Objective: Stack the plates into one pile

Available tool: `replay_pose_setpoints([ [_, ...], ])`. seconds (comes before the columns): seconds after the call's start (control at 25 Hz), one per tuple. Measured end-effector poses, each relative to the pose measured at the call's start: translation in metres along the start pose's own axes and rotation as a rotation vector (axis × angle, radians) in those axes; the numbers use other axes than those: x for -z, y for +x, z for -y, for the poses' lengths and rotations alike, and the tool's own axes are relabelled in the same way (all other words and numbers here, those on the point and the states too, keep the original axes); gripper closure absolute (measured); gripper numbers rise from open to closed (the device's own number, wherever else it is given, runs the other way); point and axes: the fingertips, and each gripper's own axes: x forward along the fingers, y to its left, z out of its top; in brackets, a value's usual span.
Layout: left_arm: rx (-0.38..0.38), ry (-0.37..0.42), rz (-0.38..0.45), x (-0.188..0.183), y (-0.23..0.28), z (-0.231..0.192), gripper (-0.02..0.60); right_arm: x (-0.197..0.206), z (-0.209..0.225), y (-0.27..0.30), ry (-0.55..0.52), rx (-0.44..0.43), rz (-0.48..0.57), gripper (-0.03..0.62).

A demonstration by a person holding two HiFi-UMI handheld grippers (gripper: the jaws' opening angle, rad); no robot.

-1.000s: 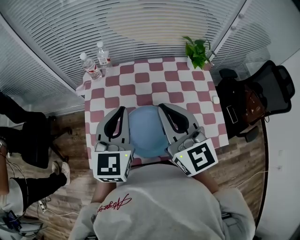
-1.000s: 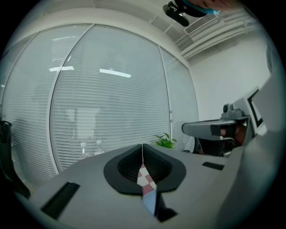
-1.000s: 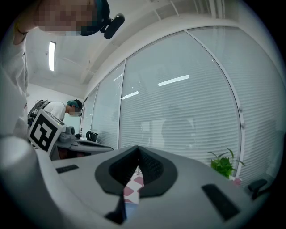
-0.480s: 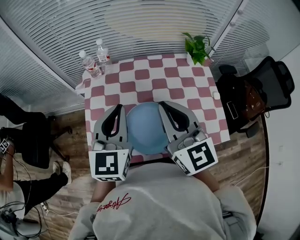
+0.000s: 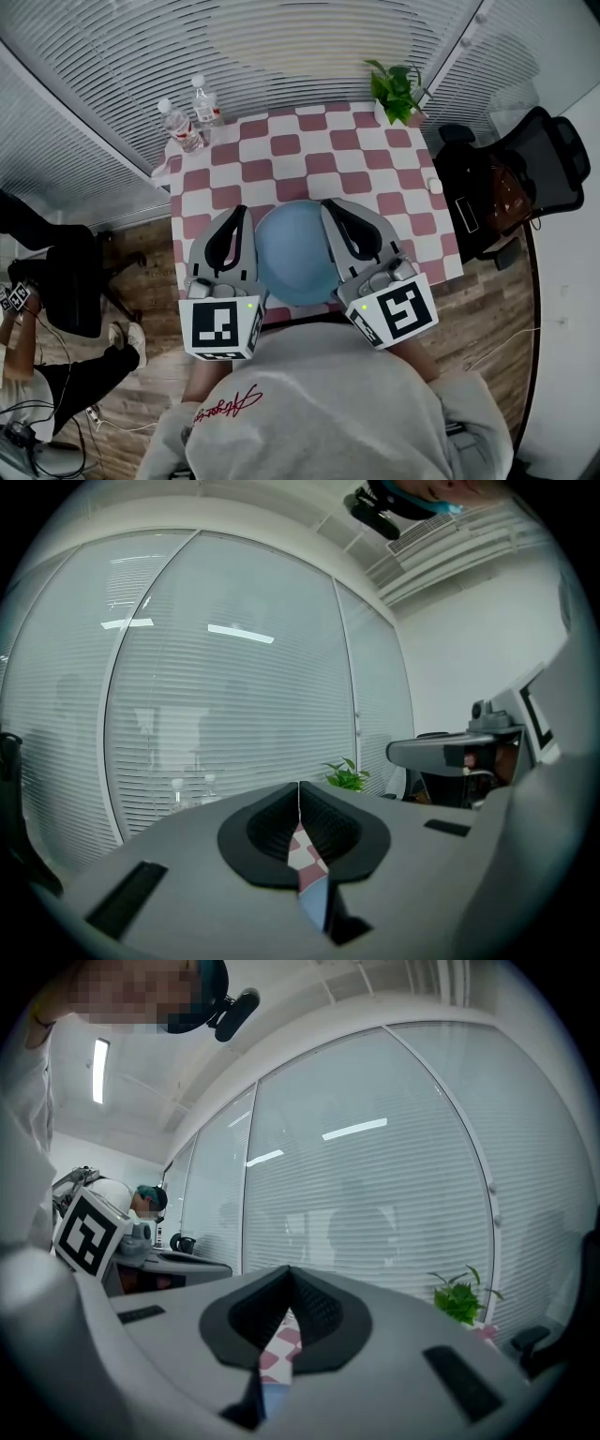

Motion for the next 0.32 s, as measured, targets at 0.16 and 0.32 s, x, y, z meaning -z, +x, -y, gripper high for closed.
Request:
replay_pose_setpoints([
  [0.16,0.002,0.004,0.001,0.0005,-0.0035,-0.0002,0.561,-0.0002,-0.0032,-0.0006,0.001,0.001,0.005,0.585],
  [0.32,-0.001,0.003,0.009,-0.0023,-0.0062,-0.0017,0.561,-0.0009,-0.0055,-0.0017,0.01,-0.001,0.01,0.585],
])
